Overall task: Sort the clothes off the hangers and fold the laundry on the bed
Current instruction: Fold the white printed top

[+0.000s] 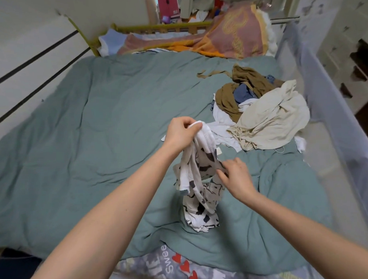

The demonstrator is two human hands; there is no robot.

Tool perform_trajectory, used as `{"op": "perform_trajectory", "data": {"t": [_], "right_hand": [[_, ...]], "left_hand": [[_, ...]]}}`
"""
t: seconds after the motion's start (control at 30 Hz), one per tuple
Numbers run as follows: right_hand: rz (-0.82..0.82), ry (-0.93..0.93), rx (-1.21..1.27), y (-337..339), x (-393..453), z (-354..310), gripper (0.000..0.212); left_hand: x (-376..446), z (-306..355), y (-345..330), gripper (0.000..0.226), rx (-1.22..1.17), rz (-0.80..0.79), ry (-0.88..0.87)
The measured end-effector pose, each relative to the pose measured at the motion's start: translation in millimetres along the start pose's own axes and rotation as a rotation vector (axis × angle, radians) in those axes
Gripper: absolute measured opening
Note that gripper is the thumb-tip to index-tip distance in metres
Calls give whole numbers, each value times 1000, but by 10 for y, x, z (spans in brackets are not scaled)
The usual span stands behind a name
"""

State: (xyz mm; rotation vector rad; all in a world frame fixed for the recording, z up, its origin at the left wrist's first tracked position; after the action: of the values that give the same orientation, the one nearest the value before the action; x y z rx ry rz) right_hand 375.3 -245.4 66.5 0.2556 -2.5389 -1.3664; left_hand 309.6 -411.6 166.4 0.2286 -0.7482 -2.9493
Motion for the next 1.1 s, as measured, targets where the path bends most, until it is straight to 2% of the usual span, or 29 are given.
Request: {"op": "perform_trajectory", "data": {"t": [0.1,0.17,0.23,0.33,0.43,0.5,0.63,0.73,0.83,0.9,0.93,1.0,1.1], "right_hand": [[-59,103,-145,232,-13,211,26],[-147,101,-127,396,9,375,25],[-220,63,19,558,10,486,25],[-145,24,356,822,6,477,18],[-93,-42,716,1029,-20,296,31],[-163,-37,775,1083,-3,198,33],[-342,-26,764,1208,69,117,16],[-353,-81,795,1390,161,156,26],[-340,-66,644,1548,272,205,42],[-345,11,333,1600,346,242,48],[-325,54,152,1602,392,276,45],[-174,62,-55,1619,469,365,30],[110,-139,-6,1614,549,558,21]], "left_hand": [[87,-75,-20,17,84,21,35],[140,-157,-54,17,74,5,90],[202,-239,-103,18,82,9,126],[289,-242,-140,23,92,65,119],[357,-82,-143,19,155,105,60],[377,64,-144,17,170,135,21],[412,282,-207,19,212,137,-45],[440,391,-197,22,281,123,-124],[503,418,-100,26,327,142,-135],[567,408,-22,24,369,145,-122],[592,410,12,22,399,145,-121],[623,424,71,19,466,159,-126],[632,481,126,22,555,198,-173]]}}
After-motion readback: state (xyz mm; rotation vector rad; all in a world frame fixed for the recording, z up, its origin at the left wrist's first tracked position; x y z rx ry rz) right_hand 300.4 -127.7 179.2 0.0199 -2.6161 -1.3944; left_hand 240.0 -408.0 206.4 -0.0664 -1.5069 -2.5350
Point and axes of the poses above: each hand's wrist, its own x-axis towards the middle knuckle, its own y-axis out of the back of the hand, z = x × y, the point moved 5 cm from there along x, towards the middle knuckle, and after that the axes turned 7 degrees about y, right-handed, at the moved point
